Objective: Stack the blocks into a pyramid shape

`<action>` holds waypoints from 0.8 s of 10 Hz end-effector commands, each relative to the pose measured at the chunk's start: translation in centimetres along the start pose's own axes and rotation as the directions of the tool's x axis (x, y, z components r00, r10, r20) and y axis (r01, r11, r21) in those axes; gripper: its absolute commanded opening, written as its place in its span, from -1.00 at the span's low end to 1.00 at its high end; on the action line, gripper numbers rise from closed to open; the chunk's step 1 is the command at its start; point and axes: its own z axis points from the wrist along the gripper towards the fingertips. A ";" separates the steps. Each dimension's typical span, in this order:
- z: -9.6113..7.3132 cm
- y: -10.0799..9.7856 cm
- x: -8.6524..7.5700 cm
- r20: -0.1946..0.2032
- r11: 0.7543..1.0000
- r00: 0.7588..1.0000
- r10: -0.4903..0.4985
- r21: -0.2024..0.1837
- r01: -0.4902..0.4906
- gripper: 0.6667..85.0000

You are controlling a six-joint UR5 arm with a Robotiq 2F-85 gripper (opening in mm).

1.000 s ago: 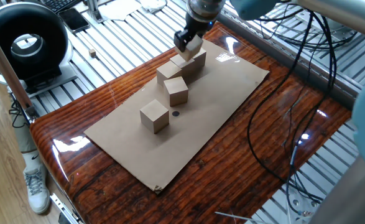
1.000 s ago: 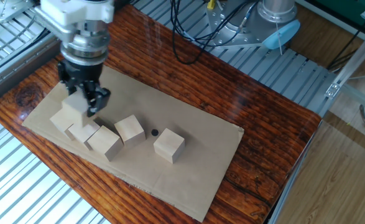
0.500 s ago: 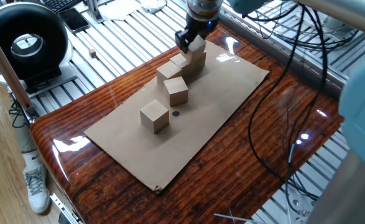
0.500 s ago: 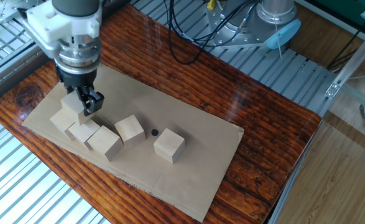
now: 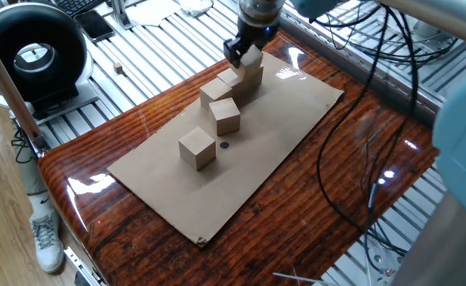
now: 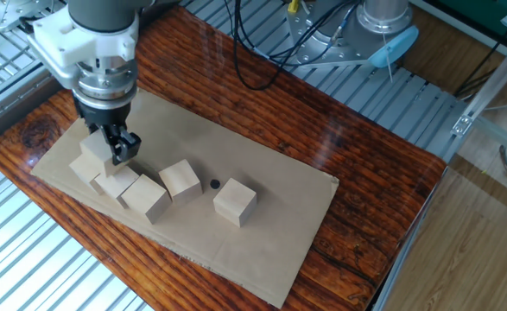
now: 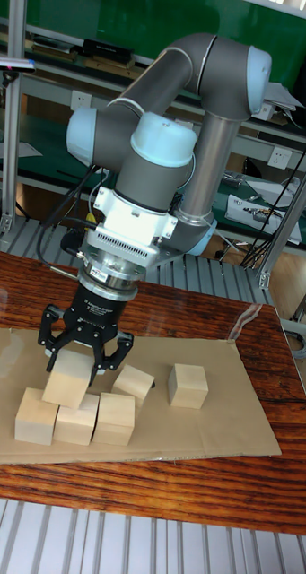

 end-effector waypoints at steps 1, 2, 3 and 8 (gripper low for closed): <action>-0.3 2.2 -0.9 0.025 0.996 0.999 0.044 -0.083 -0.042 -1.00; -0.4 2.7 -1.6 0.049 0.993 0.997 0.062 -0.107 -0.057 -1.00; -0.5 3.1 -1.5 0.042 0.990 0.996 0.079 -0.123 -0.073 -1.00; -1.3 1.7 -3.7 0.000 0.992 0.997 0.077 -0.104 -0.077 -1.00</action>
